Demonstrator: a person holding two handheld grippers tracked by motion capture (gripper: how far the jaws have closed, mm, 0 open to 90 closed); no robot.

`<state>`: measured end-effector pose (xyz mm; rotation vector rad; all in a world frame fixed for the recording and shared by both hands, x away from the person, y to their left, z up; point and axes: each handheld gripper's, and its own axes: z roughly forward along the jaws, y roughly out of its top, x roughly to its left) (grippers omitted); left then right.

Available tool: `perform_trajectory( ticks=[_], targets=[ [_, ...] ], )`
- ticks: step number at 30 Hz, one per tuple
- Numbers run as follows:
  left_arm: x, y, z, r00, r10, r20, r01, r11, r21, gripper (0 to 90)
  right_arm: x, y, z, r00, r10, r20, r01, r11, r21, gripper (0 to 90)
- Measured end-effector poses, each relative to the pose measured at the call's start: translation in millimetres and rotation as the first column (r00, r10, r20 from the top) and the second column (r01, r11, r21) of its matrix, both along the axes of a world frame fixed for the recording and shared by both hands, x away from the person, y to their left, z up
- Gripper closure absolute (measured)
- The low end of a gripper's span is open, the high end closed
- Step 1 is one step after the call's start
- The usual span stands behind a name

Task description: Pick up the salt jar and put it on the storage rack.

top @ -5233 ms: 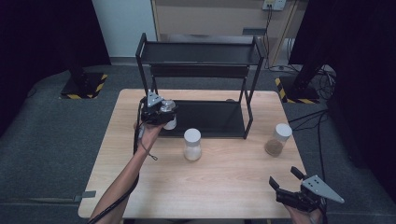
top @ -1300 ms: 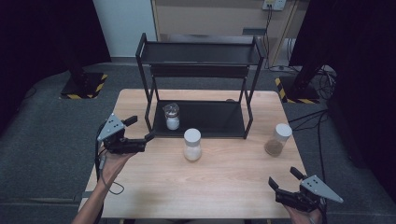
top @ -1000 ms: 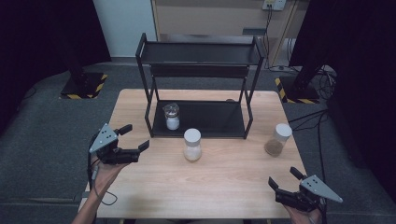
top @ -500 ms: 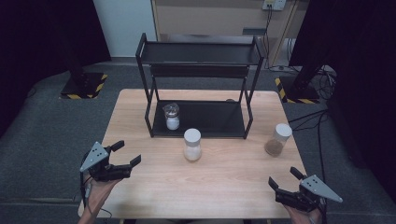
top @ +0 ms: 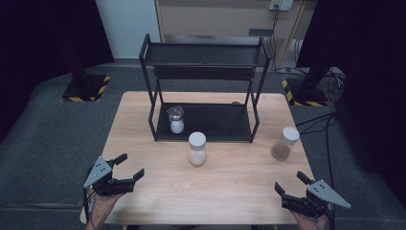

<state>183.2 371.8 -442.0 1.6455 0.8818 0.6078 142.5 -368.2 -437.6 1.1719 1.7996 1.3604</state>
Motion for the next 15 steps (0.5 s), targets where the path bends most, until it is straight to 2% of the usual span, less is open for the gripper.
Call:
perform_trajectory(
  ticks=[7, 10, 15],
  targets=[
    [-10.1, 8.3, -8.3, 0.9997, 0.021, -0.010, -0.021, 0.9997, 0.007, 9.3, 0.2, 0.0, 0.0, 1.0000, 0.007, 0.004, -0.007, 1.000, -0.003, 7.1],
    [-11.4, 13.1, -10.2, 0.9992, 0.025, -0.030, -0.025, 0.9997, -0.002, 8.7, 0.4, -0.1, -0.2, 0.9999, 0.009, 0.004, -0.009, 1.000, -0.002, 7.2],
    [-14.8, 14.7, -11.3, 0.9993, 0.031, -0.020, -0.031, 0.9995, 0.007, 7.8, 0.3, -0.1, 0.0, 0.9999, 0.013, 0.004, -0.013, 1.000, -0.001, 7.2]
  ],
)
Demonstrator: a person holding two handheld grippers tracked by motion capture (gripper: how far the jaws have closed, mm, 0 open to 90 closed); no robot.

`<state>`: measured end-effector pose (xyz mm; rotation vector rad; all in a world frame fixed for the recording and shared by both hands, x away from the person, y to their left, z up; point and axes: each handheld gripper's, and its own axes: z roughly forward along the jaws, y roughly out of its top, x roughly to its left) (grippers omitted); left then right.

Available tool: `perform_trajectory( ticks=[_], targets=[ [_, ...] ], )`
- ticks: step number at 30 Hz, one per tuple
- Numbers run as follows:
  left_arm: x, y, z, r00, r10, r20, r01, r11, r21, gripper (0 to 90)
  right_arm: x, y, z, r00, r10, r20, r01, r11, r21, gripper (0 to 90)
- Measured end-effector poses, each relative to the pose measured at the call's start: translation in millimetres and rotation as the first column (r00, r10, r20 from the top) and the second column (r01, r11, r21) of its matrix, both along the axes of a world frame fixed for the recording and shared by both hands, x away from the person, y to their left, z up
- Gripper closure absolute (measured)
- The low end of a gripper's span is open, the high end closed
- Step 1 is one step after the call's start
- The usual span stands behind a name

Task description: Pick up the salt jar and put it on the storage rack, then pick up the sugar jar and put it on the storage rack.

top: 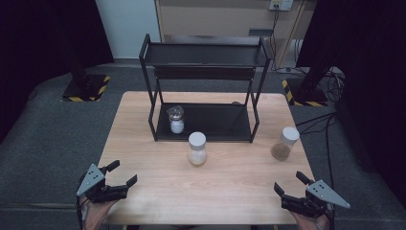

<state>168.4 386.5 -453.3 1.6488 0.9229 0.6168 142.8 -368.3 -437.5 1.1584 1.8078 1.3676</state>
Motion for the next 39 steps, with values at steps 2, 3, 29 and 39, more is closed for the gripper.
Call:
perform_trajectory(
  ticks=[2, 3, 29, 39],
  targets=[
    [0.9, 0.6, -0.9, 1.0000, 0.004, -0.006, -0.004, 1.0000, -0.003, 7.3, 0.1, -0.1, 0.0, 1.0000, 0.000, 0.000, 0.000, 1.000, 0.001, 7.2],
    [0.9, 0.8, -1.2, 1.0000, 0.006, -0.007, -0.006, 1.0000, -0.004, 7.0, 0.2, 0.0, 0.0, 1.0000, 0.000, 0.000, 0.000, 1.000, 0.001, 7.2],
    [4.1, -0.2, -1.6, 0.9997, -0.008, -0.021, 0.008, 0.9999, -0.007, 3.3, 1.5, -0.6, 0.8, 0.9999, 0.013, -0.007, -0.013, 1.000, 0.001, 7.6],
    [5.2, -2.3, -0.4, 0.9995, -0.014, -0.028, 0.014, 0.9999, 0.007, 3.2, 1.6, -0.1, 5.0, 0.9995, 0.030, -0.007, -0.029, 0.999, 0.017, 7.8]
  ],
)
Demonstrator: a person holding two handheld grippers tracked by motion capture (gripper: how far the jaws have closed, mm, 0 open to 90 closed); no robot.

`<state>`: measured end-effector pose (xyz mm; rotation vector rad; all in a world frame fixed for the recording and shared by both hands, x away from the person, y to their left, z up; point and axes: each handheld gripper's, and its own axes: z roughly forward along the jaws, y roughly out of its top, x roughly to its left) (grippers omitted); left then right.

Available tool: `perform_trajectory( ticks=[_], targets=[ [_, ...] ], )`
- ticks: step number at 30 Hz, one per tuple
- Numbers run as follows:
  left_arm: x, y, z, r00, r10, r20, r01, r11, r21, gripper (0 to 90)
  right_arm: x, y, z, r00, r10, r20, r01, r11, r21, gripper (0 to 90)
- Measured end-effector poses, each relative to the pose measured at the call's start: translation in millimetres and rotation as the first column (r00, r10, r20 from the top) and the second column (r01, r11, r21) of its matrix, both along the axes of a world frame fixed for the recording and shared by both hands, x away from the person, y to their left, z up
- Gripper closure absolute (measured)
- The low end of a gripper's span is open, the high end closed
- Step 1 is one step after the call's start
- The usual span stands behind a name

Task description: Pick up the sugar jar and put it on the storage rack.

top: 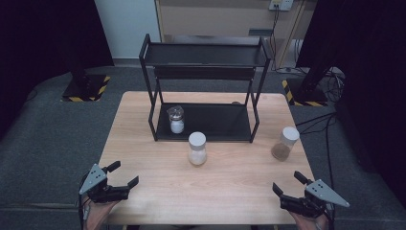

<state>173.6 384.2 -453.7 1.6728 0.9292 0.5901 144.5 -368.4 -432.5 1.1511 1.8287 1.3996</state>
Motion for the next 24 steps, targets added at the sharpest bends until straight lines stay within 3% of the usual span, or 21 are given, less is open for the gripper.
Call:
perform_trajectory(
  ticks=[4, 12, 24],
  targets=[
    [0.0, -0.3, 0.2, 1.0000, 0.000, 0.000, 0.000, 1.0000, 0.001, 3.2, -0.6, 2.2, 4.8, 0.9999, 0.010, -0.001, -0.010, 1.000, 0.019, 8.1],
    [1.3, -2.4, 0.8, 1.0000, -0.006, -0.007, 0.006, 0.9999, 0.008, 3.2, 8.7, 12.8, 21.7, 0.9987, 0.049, 0.013, -0.048, 0.999, -0.007, 8.3],
    [1.8, -2.5, 0.7, 0.9999, -0.009, -0.007, 0.009, 0.9999, 0.009, 3.3, 43.3, 34.7, 48.2, 0.9893, 0.146, 0.000, -0.146, 0.989, -0.027, 8.2]
  ],
)
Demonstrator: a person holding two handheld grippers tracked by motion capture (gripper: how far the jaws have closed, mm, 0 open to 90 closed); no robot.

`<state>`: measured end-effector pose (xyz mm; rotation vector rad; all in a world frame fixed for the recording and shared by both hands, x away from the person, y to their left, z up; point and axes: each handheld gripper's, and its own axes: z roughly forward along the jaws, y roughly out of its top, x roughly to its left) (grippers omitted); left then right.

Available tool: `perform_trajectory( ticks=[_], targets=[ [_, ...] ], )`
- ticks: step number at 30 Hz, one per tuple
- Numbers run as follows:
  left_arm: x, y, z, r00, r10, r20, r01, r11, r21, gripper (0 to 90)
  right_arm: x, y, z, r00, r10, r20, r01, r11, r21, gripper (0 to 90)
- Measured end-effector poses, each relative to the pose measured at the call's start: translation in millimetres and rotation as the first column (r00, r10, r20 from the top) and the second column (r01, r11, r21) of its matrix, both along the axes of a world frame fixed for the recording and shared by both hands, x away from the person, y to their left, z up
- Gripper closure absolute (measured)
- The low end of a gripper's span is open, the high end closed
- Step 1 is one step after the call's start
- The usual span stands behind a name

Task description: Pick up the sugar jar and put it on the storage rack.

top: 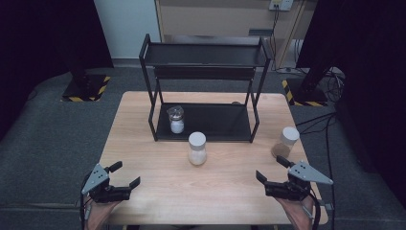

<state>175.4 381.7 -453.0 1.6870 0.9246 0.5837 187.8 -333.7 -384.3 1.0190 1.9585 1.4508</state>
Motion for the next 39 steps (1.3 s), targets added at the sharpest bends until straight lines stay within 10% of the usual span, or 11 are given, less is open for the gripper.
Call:
perform_trajectory(
  ticks=[39],
  targets=[
    [1.5, 0.2, -0.4, 1.0000, -0.005, -0.009, 0.005, 1.0000, 0.000, 3.4, 108.9, 97.7, 23.6, 0.9623, 0.258, -0.087, -0.259, 0.966, -0.007, 8.4]
  ],
)
